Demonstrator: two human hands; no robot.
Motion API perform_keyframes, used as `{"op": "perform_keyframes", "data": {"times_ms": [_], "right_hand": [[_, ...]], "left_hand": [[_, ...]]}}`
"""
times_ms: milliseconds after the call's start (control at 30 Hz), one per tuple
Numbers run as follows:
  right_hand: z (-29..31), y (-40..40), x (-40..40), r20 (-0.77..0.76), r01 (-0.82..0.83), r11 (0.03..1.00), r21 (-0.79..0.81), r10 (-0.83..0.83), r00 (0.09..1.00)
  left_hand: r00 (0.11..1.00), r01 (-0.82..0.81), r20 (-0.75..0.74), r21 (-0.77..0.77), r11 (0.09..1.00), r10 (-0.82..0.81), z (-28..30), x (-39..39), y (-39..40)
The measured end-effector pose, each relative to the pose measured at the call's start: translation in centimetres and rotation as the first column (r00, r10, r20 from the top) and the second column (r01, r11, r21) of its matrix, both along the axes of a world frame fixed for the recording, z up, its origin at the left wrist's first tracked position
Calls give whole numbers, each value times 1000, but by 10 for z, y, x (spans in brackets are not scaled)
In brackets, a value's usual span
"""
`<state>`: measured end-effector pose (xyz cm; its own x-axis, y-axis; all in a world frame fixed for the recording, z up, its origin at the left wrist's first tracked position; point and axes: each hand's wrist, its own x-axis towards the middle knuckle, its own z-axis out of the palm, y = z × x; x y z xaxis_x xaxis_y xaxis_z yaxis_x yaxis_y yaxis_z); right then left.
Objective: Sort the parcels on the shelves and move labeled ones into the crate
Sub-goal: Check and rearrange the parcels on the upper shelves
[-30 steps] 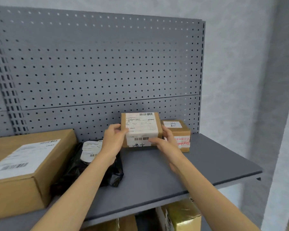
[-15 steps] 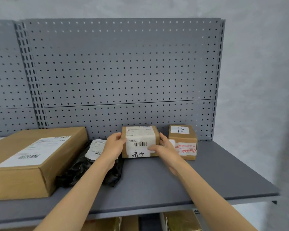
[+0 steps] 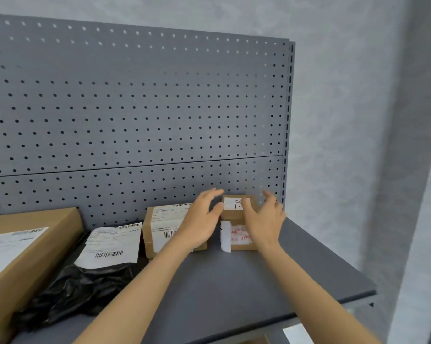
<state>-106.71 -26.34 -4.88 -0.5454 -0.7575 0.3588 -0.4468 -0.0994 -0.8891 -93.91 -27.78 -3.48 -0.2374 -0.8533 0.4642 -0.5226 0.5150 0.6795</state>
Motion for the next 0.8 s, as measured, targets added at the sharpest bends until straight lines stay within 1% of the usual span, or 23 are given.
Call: {"op": "perform_keyframes", "data": {"times_ms": [33,67,100,133,167,233,300,367,433,500,567,633,667,733,767,800], "right_hand": [[-4,-3,-9,95,-37,989,140,24,995],[-9,-5,-16,177,-105,959,264,59,983],[-14,-6,-21,243,-194,919,344,112,964],[-20,-5,-24,294,-284,883,373,177,939],[-24,-5,-26,325,-347,862,370,230,917],[-28,-2,-28,374,-428,851,304,307,875],[-25,2,-26,419,-470,862,190,362,833],[-22,2,-26,472,-447,891,79,362,804],[-19,3,-25,473,-384,923,-14,344,811],[-16,6,-21,384,-357,928,-108,370,846],[-13,12,-17,255,-350,921,-171,385,887],[-11,17,-13,136,-344,912,-225,379,915],[-10,18,-12,109,-342,908,-241,376,920],[-6,22,-13,162,-335,906,-259,383,909],[-4,23,-13,220,-330,905,-268,392,893],[-3,24,-14,282,-324,907,-270,396,874]], "left_hand": [[999,41,-1,66,997,-41,-3,-7,-1],[998,66,-3,137,988,-67,-5,-13,-3],[997,79,5,202,976,-81,-7,-17,-3],[995,87,21,245,966,-95,-9,-20,-4],[994,93,30,264,960,-105,-10,-22,-4],[994,108,-20,268,957,-107,-12,-21,-5],[987,121,-135,275,954,-86,-10,-19,-5],[960,146,-272,291,946,-65,-8,-15,-5],[911,198,-408,316,928,-55,-6,-12,-3],[886,216,-462,332,918,-41,-5,-9,1],[862,216,-507,338,916,-16,-6,-7,5],[809,217,-587,335,917,23,-6,-5,9],[770,222,-636,326,919,40,-5,-4,11],[691,240,-721,299,924,54,-1,-1,13],[666,248,-745,279,928,46,0,0,14],[659,250,-751,255,934,28,2,2,16]]}}
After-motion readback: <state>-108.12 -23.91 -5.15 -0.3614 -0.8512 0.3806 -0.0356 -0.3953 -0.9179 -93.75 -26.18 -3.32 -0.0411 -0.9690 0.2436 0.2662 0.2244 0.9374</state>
